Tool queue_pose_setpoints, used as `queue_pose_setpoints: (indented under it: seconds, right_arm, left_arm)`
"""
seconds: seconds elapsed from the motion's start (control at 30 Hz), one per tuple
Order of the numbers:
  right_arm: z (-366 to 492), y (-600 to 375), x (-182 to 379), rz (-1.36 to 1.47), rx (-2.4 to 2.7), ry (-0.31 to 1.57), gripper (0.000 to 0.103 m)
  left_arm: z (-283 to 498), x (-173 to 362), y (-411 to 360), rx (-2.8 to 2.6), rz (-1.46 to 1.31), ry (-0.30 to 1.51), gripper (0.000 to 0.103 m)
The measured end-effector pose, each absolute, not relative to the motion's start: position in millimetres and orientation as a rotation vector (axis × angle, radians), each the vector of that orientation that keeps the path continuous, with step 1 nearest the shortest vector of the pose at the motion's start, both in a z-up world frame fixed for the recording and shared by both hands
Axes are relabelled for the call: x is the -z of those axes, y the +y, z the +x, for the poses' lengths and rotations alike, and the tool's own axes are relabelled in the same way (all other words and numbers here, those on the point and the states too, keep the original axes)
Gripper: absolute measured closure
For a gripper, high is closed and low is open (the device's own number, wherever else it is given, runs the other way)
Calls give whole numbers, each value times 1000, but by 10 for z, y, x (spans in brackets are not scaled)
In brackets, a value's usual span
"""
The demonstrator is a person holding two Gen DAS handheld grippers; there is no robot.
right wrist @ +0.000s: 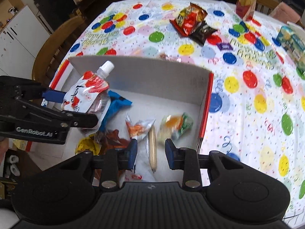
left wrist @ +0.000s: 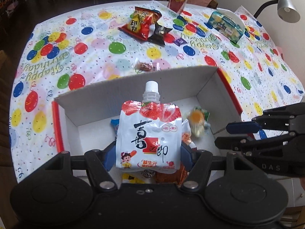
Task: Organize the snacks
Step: 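Carry the white pouch and clear packet into the white box and release them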
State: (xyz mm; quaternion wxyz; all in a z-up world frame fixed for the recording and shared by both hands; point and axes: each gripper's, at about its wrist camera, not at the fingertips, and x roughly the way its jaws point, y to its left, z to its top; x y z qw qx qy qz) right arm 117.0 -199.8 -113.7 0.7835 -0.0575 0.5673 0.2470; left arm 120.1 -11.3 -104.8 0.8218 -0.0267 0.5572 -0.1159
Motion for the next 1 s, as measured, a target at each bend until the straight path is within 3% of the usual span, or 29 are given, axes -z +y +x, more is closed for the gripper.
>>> queue_pose_setpoints:
  seconds: [0.73, 1.0]
  right_arm:
    - [1060, -2068, 1254, -46, -537, 1249, 71]
    - [1063, -2107, 1157, -16, -539, 1221, 71]
  left_arm:
    - [1241, 1421, -243, 245, -11, 1236, 37]
    - [1191, 1272, -250, 258, -3, 1184, 22]
